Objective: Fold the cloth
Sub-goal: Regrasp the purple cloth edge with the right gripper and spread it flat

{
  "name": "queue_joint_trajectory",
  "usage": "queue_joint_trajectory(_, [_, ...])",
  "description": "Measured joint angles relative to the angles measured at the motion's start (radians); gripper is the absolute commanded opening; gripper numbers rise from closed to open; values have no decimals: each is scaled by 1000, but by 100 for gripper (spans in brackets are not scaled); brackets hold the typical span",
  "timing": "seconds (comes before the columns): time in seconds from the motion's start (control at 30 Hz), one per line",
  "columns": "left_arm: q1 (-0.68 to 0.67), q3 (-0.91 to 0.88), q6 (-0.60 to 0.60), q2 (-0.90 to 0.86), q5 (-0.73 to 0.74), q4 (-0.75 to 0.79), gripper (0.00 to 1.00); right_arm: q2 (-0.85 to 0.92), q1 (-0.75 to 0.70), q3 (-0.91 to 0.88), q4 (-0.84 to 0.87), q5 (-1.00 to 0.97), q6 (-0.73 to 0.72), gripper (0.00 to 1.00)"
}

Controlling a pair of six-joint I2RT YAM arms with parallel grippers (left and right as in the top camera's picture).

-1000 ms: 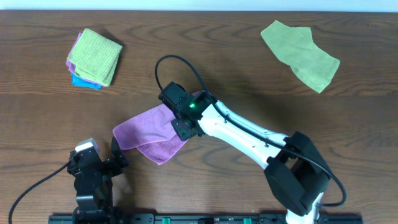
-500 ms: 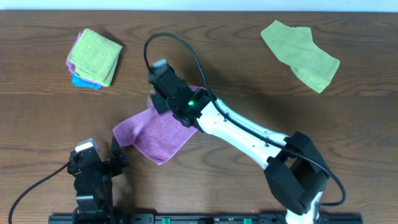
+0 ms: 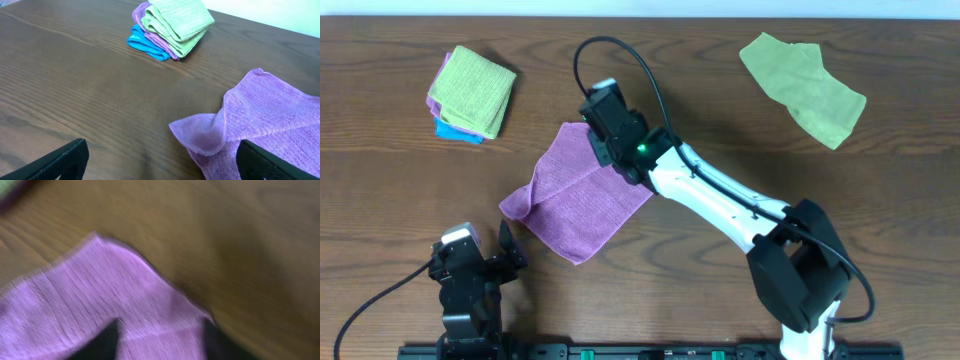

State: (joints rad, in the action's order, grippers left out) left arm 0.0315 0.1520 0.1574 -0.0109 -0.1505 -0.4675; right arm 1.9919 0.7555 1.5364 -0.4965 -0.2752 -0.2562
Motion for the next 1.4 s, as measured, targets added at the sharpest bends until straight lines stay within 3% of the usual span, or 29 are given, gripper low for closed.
queue_joint_trajectory(0.37, [0,0,0,0,0,0,95,83,-87,0,-94,200,5,1])
queue_joint_trajectory(0.97, [0,0,0,0,0,0,95,170,-160,7,-282,280,27,1])
queue_joint_trajectory(1.4, [0,0,0,0,0,0,95,169,-314,12,-607,245,-107,1])
